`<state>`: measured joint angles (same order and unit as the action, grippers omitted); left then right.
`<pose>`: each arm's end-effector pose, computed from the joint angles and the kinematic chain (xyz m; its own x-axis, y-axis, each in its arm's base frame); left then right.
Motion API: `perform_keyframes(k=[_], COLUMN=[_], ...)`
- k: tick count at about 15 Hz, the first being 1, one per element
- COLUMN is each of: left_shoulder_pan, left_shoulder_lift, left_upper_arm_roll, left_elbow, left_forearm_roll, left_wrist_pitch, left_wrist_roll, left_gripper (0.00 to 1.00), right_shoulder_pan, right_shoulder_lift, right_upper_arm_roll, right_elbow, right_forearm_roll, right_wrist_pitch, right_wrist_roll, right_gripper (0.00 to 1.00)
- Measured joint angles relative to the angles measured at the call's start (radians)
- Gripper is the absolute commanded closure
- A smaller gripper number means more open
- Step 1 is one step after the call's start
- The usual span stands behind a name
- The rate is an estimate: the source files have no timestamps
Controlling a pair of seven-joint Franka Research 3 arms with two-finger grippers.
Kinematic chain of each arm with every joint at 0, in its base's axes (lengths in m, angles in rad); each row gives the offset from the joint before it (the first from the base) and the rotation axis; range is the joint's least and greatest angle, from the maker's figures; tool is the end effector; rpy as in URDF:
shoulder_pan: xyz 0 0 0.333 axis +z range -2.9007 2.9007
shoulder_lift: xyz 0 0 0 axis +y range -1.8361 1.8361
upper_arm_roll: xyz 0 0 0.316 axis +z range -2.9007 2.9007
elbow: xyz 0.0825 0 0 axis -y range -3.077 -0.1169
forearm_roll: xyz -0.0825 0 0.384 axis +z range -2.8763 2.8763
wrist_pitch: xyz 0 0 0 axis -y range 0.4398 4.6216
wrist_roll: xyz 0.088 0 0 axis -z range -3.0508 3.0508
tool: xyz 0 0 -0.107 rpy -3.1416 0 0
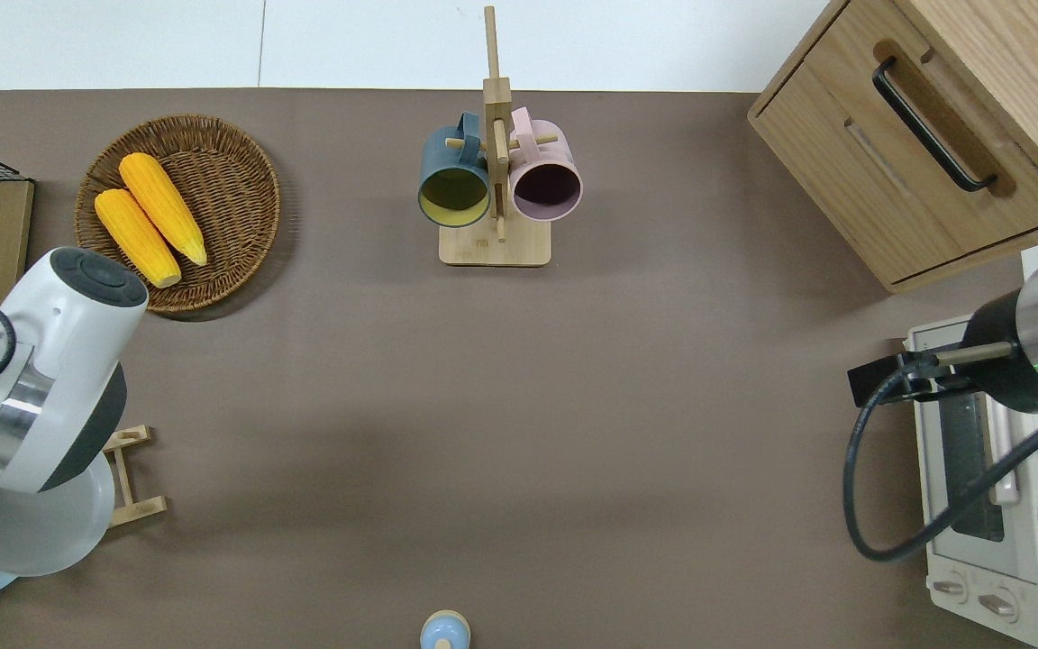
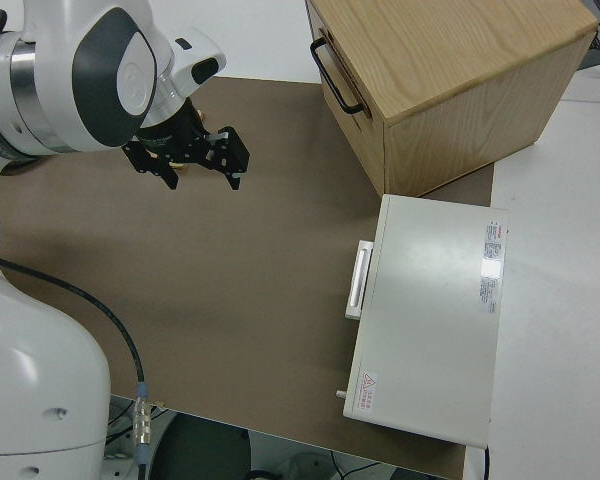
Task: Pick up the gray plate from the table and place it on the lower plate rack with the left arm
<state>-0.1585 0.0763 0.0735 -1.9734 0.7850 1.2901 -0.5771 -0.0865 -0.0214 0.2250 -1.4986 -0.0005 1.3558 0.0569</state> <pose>0.4982 0.0471 0.4335 0.8607 0.4795 -0.1713 0.1017 -0.4916 -0.8649 0.5197 0.0739 0.6516 0.9894 0.0798 -0.1211 0.0818 -0.9966 0.0122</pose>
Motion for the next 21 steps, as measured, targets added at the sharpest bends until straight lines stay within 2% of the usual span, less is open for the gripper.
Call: perform_keyframes(k=[6,7,8,9,11,14,16,21], left_shoulder_pan=[-0.035,-0.035,-0.035,-0.035,-0.035,-0.035,-0.035,-0.036], left_shoulder_lift=[0.06,0.062,0.062,0.062,0.062,0.062,0.061,0.039], left_upper_arm_roll=[-0.017,-0.017,-0.017,-0.017,-0.016,-0.016,-0.018,-0.041], left_elbow=[-0.005,-0.005,-0.005,-0.005,-0.005,-0.002,0.011,0.085], left_forearm_roll=[0.0,0.0,0.0,0.0,-0.007,-0.04,-0.099,-0.26], left_wrist_pitch=[0.0,0.0,0.0,0.0,0.002,0.011,0.025,0.147], left_wrist_roll=[-0.112,-0.123,-0.131,-0.135,-0.141,-0.142,-0.143,-0.148], left_gripper=[1.0,0.88,0.57,0.37,0.11,0.02,0.02,0.02], right_shoulder_pan=[0.0,0.0,0.0,0.0,0.0,0.0,0.0,0.0], right_shoulder_lift=[0.0,0.0,0.0,0.0,0.0,0.0,0.0,0.0], right_upper_arm_roll=[0.0,0.0,0.0,0.0,0.0,0.0,0.0,0.0], right_elbow=[0.0,0.0,0.0,0.0,0.0,0.0,0.0,0.0], right_forearm_roll=[0.0,0.0,0.0,0.0,0.0,0.0,0.0,0.0], right_wrist_pitch=[0.0,0.0,0.0,0.0,0.0,0.0,0.0,0.0], right_wrist_roll=[0.0,0.0,0.0,0.0,0.0,0.0,0.0,0.0], right_gripper=[0.011,0.013,0.011,0.011,0.011,0.011,0.013,0.013])
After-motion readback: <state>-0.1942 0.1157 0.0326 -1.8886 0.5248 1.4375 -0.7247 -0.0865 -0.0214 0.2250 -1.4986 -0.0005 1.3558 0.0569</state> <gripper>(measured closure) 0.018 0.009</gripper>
